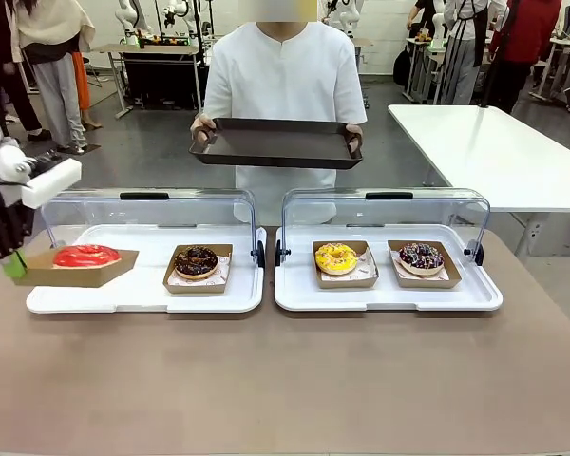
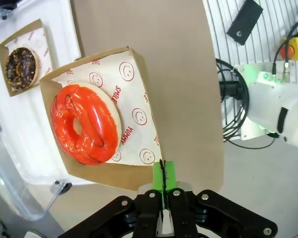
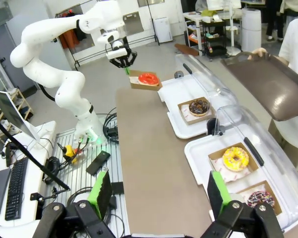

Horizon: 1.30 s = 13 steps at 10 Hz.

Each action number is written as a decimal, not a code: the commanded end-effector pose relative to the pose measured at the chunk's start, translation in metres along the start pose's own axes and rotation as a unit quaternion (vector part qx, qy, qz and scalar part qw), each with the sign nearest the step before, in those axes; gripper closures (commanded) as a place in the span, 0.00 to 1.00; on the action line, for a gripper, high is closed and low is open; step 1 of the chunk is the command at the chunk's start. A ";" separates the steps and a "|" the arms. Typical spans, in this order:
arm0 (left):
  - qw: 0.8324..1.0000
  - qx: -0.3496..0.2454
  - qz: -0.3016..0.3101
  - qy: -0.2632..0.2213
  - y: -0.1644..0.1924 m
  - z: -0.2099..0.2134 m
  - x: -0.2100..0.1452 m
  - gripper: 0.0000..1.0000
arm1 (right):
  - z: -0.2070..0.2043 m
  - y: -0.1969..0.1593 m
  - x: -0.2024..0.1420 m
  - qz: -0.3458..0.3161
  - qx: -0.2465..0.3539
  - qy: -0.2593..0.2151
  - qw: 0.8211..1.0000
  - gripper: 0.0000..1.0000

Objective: Provide the desired donut to the person.
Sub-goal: Pick up and lift the Paper togo box containing the Donut pointed at by the person, then place the picked Paper togo box onto the Handle tray extended by the person.

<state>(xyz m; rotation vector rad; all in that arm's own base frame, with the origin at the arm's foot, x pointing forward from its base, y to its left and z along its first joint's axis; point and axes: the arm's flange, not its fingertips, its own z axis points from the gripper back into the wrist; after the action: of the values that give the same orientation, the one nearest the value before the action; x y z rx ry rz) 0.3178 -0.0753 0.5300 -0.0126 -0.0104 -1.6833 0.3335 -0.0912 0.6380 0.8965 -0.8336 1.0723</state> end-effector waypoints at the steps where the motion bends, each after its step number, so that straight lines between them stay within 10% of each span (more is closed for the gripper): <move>1: 0.999 0.019 0.027 0.007 0.000 0.026 0.009 1.00 | 0.001 0.000 0.000 0.000 0.005 -0.001 1.000 0.00; 13: 0.998 0.037 0.052 -0.008 0.022 0.073 0.017 1.00 | 0.001 0.000 0.000 0.000 0.005 -0.001 1.000 0.00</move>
<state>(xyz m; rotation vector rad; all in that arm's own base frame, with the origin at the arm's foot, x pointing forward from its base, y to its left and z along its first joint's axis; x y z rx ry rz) 0.3394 -0.0903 0.6006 0.0183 -0.0832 -1.5912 0.3335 -0.0912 0.6381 0.8966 -0.8336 1.0723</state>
